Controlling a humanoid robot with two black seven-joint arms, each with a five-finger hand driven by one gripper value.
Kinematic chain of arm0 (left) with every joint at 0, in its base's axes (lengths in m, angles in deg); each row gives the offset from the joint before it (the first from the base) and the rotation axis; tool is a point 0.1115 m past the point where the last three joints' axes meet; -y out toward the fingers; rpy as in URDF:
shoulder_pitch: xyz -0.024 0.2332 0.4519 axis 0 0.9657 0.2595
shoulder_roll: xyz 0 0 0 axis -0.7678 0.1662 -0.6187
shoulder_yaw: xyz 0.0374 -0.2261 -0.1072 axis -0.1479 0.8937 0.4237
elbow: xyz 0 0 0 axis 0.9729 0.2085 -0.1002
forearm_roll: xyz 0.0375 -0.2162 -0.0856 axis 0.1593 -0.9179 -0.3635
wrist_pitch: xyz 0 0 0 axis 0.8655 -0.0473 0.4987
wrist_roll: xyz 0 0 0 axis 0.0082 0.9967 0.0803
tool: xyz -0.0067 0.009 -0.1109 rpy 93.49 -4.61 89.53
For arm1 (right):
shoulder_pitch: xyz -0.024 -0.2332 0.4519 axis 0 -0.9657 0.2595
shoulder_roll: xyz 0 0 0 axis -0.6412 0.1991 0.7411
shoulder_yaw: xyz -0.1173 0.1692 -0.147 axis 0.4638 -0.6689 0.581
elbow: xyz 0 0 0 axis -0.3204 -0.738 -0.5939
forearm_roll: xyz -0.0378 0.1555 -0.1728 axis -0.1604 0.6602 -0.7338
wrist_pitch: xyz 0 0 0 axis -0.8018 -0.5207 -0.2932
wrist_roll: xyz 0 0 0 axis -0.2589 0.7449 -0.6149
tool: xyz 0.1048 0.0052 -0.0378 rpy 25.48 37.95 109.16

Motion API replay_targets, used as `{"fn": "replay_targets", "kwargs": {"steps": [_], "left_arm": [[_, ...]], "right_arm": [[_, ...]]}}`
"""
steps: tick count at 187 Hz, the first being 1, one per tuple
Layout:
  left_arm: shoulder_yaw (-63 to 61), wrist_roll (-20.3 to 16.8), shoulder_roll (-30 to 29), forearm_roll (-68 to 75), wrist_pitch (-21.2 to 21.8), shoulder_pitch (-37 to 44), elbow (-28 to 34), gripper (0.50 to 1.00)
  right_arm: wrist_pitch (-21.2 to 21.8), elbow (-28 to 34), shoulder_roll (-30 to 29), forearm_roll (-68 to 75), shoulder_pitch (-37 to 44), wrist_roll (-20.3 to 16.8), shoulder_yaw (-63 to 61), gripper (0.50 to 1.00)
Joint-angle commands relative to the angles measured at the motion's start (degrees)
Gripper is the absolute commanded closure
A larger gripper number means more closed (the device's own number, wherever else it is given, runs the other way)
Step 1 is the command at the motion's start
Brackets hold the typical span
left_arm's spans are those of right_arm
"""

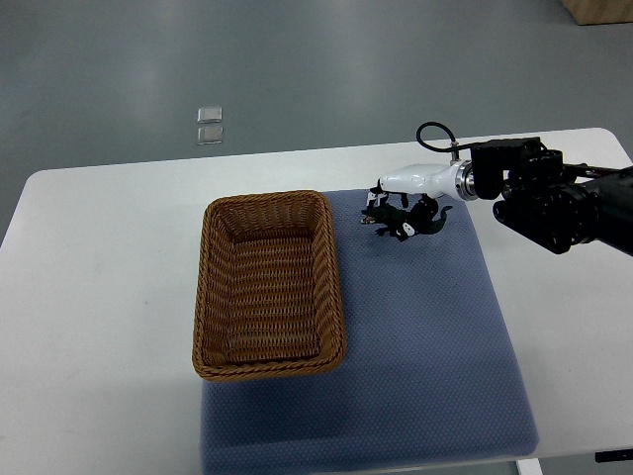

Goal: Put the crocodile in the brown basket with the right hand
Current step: 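Lift the crocodile and carry it over the wicker basket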

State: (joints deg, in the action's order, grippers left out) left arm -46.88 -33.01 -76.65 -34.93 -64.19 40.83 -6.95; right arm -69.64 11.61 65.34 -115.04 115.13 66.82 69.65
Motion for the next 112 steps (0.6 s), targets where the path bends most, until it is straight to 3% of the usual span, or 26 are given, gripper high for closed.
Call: {"fn": "replay_targets", "kwargs": {"steps": [1, 35, 74, 112], "left_arm": [[0.00, 0.03, 0.00, 0.00, 0.00, -0.03, 0.00, 0.500], [0.00, 0.03, 0.00, 0.00, 0.00, 0.06, 0.00, 0.500], [0.00, 0.03, 0.00, 0.00, 0.00, -0.03, 0.00, 0.500], [0.00, 0.03, 0.00, 0.00, 0.00, -0.03, 0.00, 0.500]], "right_arm": [[0.21, 0.02, 0.49, 0.30, 0.99, 0.66, -0.15, 1.000], [0.38, 0.29, 1.37, 0.47, 3.01, 1.54, -0.15, 1.000], [1.35, 1.08, 1.54, 0.47, 5.74, 5.49, -0.07, 1.000], [1.35, 5.73, 1.28, 0.30, 8.99, 8.65, 0.20, 1.000]]}}
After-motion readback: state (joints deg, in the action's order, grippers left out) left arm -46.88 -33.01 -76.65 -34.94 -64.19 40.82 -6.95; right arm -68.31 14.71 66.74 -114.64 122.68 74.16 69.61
